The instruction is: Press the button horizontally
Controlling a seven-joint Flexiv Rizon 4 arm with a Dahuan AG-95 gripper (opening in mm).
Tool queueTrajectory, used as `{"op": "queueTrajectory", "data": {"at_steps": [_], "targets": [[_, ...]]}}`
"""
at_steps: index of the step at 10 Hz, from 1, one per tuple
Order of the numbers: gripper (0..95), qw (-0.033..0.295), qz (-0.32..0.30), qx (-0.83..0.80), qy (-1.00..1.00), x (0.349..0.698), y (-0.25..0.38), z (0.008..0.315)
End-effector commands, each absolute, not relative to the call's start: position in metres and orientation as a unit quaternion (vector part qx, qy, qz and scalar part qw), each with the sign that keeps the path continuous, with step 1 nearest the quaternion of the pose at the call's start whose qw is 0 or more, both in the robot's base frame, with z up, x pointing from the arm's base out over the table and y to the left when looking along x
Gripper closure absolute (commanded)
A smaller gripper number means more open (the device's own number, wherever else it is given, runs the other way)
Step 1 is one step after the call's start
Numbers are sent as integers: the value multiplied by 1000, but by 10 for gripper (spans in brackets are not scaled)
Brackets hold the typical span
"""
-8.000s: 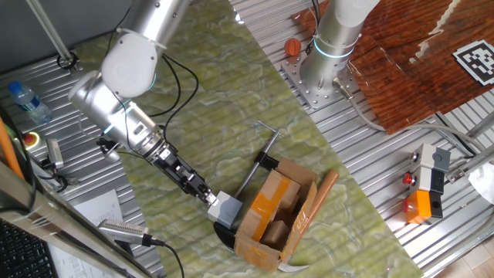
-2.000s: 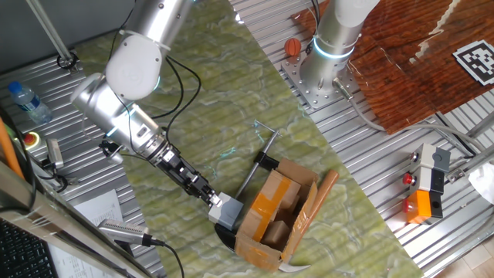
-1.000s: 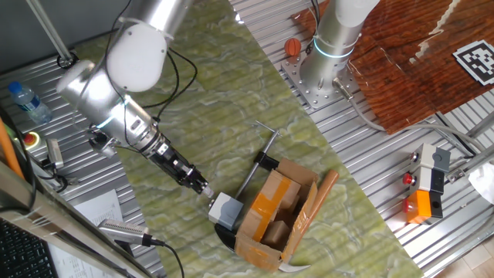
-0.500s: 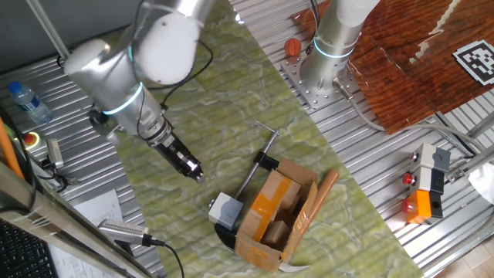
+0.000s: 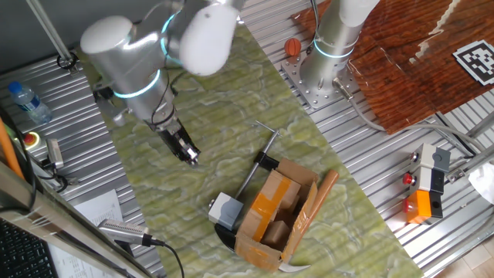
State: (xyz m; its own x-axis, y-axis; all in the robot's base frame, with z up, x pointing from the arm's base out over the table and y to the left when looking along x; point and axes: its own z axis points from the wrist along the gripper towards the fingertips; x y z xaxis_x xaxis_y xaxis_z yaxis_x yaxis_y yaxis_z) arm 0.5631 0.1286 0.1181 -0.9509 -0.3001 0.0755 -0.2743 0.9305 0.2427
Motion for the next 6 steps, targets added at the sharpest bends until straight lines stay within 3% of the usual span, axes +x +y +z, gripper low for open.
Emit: {"op": "queueTrajectory", "data": {"at_steps": [1,6], "targets": [[950,32,-49,139,-989,569,104,126],[950,-3,-33,8,-999,568,106,126]]}}
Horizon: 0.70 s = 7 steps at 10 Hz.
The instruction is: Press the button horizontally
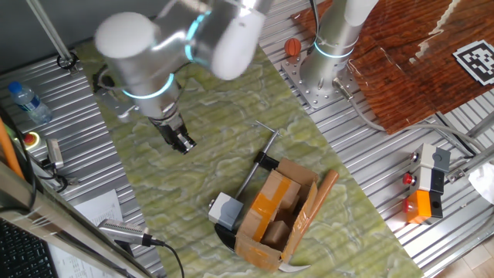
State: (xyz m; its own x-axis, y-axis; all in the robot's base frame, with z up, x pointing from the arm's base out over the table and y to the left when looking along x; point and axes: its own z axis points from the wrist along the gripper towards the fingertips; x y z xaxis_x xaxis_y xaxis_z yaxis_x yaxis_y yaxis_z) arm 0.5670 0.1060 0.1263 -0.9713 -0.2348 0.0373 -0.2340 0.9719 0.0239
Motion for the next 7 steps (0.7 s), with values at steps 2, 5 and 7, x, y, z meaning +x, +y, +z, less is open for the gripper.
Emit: {"op": "queueTrajectory", "data": {"at_steps": [2,5,7], "targets": [[950,0,-17,27,-999,572,94,122],[950,-3,-4,48,-999,578,59,117],[950,0,-8,55,-998,577,44,121]]}}
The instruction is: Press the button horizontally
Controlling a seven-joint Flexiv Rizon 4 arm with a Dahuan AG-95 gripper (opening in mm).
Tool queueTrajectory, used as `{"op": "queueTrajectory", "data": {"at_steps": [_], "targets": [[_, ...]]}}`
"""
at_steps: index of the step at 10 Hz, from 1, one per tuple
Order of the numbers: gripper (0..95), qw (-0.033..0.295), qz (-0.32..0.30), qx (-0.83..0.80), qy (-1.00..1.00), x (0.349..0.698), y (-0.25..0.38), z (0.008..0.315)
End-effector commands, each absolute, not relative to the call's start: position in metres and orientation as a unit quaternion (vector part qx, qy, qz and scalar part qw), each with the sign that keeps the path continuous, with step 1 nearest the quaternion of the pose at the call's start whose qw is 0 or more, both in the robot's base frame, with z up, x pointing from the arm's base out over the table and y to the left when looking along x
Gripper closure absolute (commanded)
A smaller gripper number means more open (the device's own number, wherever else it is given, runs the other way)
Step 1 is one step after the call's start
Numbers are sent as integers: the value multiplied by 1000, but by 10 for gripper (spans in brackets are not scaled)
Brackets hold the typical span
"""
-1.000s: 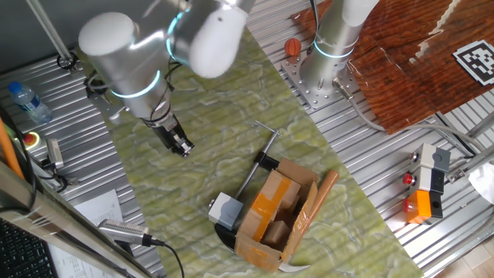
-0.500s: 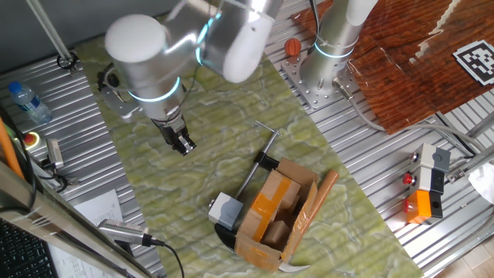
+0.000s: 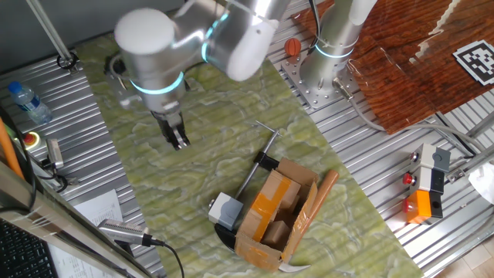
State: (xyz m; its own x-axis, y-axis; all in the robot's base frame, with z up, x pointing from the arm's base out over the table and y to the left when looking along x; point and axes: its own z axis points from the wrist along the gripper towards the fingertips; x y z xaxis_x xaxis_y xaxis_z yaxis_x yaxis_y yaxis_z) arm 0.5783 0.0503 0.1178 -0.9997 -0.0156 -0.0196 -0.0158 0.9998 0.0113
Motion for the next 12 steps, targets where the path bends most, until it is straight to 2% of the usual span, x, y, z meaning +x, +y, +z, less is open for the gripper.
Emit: {"op": "queueTrajectory", "data": {"at_steps": [1,12], "targets": [[950,-2,8,-59,998,577,42,121],[950,8,-1,-61,998,575,42,122]]}}
